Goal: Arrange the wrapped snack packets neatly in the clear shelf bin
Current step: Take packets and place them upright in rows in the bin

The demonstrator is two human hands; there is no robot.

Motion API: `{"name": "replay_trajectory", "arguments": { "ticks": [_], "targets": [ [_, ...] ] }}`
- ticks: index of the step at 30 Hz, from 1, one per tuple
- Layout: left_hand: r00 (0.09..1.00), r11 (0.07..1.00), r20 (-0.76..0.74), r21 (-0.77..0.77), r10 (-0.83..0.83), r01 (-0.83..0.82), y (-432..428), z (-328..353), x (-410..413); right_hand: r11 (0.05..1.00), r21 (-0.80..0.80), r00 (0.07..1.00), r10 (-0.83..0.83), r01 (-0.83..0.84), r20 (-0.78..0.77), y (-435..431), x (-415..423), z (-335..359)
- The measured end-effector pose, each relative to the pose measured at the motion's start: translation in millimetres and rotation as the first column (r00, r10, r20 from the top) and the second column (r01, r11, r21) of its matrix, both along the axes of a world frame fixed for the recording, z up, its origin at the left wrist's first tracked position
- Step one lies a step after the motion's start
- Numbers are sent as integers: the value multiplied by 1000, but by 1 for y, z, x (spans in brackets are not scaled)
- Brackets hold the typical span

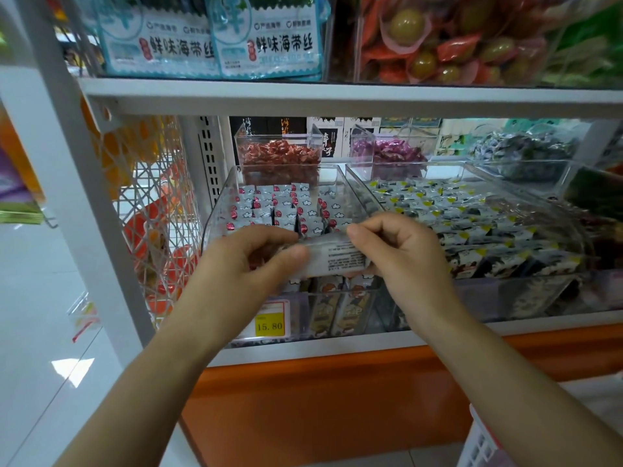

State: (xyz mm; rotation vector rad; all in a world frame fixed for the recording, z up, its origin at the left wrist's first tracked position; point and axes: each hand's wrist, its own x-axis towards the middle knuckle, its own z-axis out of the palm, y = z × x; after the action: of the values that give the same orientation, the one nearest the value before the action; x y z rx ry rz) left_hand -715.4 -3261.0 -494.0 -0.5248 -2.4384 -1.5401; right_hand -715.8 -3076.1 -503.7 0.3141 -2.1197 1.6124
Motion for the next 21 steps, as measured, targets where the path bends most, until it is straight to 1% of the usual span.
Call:
{"name": "replay_trajectory", "arguments": {
  "ticks": [1,3,5,7,13,18,21],
  "targets": [
    [1000,1000,6,-11,-15,15,0,-1,0,997,-68,999,25,-22,47,2,0,1],
    [999,999,7,-18,-35,35,-1,-1,-2,972,-215,979,130,-94,160,7,-1,6],
    [999,999,6,9,-49,49,-2,-1,-2,946,-287,942,223,-148,249,13,-2,11],
    [998,997,10,33,-70,69,-2,0,-2,928,-324,914,282,-183,292,17,-3,14],
    [995,994,22,51,-97,95,-1,0,-2,889,-401,865,368,-220,340,21,-4,15],
    [1000,996,13,87,-15,14,0,-5,-4,865,-464,870,368,-191,328,17,-6,8],
    [998,992,-20,119,52,-49,1,-8,-8,843,-484,874,400,-234,276,14,-7,7]
  ]
}}
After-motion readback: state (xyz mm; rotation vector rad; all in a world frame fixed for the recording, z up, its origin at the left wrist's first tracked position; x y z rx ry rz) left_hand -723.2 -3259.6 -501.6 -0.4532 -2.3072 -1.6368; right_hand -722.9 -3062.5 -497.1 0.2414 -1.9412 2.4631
